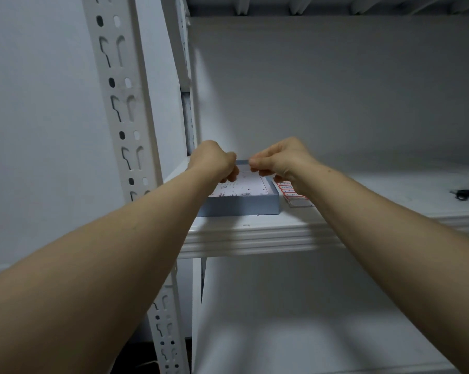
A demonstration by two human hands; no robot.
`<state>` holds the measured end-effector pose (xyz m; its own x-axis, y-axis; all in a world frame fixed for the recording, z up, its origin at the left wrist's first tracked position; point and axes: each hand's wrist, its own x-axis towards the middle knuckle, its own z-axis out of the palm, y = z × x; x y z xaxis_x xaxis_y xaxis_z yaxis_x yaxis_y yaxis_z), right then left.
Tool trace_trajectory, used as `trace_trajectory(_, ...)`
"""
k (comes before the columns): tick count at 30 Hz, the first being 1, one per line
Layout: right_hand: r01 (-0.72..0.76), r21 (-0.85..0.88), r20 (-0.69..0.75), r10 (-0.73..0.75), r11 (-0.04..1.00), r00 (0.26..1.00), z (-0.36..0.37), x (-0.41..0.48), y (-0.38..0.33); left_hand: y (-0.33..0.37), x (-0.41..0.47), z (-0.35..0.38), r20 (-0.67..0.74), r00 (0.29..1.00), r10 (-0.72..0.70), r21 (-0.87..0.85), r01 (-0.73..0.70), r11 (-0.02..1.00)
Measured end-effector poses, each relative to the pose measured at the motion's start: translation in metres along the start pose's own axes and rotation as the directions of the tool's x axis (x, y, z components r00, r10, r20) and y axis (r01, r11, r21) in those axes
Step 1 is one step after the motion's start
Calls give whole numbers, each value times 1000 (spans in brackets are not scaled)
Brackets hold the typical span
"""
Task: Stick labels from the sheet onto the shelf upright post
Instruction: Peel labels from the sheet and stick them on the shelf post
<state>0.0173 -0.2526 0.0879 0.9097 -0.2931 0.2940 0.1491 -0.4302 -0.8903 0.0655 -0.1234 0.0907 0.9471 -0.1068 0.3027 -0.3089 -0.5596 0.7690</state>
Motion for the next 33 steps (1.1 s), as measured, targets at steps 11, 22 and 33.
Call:
trace_trajectory(11, 25, -56, -30, -27, 998, 999, 1, 0, 1, -1, -1, 0, 15, 1000, 28, 52, -28, 998)
trace_trajectory(22, 90, -184, -83, -107, 979, 991, 8, 1, 5, -8, -8, 1, 15, 996, 85, 53, -86, 995)
trace_trajectory(33, 135, -360, -93, -180, 923, 979, 23, -14, -1, -10, -30, 0, -14, 987, 160, 103, -158, 982)
